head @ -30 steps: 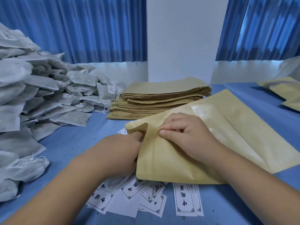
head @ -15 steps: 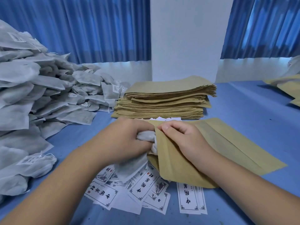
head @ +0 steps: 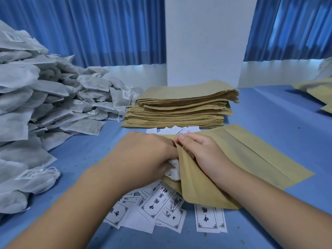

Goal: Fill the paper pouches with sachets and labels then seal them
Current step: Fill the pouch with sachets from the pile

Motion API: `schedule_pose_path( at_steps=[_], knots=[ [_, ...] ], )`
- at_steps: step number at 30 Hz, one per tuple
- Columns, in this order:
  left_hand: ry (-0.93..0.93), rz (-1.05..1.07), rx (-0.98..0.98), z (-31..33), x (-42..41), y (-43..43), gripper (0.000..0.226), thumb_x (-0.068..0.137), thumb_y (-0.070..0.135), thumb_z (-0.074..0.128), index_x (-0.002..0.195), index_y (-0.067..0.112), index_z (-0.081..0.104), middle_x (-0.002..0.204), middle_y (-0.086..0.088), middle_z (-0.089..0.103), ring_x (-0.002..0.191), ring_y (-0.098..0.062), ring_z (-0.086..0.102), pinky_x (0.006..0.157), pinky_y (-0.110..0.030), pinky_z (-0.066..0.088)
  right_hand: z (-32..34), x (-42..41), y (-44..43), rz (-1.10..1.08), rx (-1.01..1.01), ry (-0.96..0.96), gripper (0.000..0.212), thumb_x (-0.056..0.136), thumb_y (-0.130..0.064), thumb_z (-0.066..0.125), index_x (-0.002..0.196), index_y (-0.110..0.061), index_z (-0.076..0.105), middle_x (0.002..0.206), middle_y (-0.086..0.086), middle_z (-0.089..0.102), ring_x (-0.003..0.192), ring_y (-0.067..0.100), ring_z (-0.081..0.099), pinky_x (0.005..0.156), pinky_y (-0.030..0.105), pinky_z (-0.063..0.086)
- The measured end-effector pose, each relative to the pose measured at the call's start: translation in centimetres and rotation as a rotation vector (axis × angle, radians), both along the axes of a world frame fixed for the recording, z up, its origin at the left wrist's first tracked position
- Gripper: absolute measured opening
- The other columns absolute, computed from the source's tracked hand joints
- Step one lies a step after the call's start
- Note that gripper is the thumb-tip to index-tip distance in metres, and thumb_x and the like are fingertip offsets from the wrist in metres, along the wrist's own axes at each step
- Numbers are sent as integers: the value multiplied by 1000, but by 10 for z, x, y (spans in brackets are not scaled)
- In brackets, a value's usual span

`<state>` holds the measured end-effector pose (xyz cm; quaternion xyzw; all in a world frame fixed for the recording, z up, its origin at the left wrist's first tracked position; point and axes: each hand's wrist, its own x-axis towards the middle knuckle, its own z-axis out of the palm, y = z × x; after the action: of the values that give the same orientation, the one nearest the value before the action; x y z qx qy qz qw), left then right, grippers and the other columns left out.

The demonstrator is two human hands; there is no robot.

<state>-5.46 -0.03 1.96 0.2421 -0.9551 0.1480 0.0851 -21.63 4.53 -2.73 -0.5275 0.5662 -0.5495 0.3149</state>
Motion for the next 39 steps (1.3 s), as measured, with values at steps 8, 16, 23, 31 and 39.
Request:
schedule_pose_path(
  at_steps=[8, 16, 23, 31, 39],
  knots=[
    [167, 93, 205, -17, -4, -12, 15, 81, 46, 45, 72, 35, 43, 85, 10, 61, 82, -17, 57, 60, -28, 39, 24, 14, 13, -181, 19, 550, 44, 69, -65, 50, 75, -22, 52, 59, -10, 52, 59, 6, 48, 55, 27, 37],
    [186, 49, 244, -20, -2, -13, 44, 86, 53, 21, 110, 44, 57, 107, 17, 57, 98, -10, 55, 72, -28, 46, 49, 23, 35, -76, 285, 925, 22, 80, -35, 56, 94, -24, 43, 77, -7, 54, 66, 9, 49, 50, 27, 34],
    [196, 42, 226, -14, -5, -4, 25, 91, 49, 32, 95, 36, 54, 100, 11, 54, 95, -13, 55, 75, -32, 49, 61, 19, 41, -41, 212, 967, 14, 85, -18, 54, 72, -16, 57, 74, 3, 61, 69, 21, 55, 54, 31, 39],
    [24, -49, -46, -9, -26, 12, 33, 93, 46, 30, 114, 34, 52, 107, 9, 53, 87, -18, 59, 57, -27, 37, 53, -15, 62, -155, 28, 775, 20, 84, -19, 68, 96, -35, 68, 77, -20, 64, 66, 1, 57, 60, 21, 46],
    [-108, 75, -238, 15, -62, 34, 32, 94, 32, 45, 67, 22, 32, 63, 5, 32, 50, -14, 26, 46, -25, 13, 53, -25, 73, 21, -103, 536, 39, 84, 1, 60, 100, -34, 53, 74, -4, 62, 64, 13, 58, 62, 30, 48]
  ],
)
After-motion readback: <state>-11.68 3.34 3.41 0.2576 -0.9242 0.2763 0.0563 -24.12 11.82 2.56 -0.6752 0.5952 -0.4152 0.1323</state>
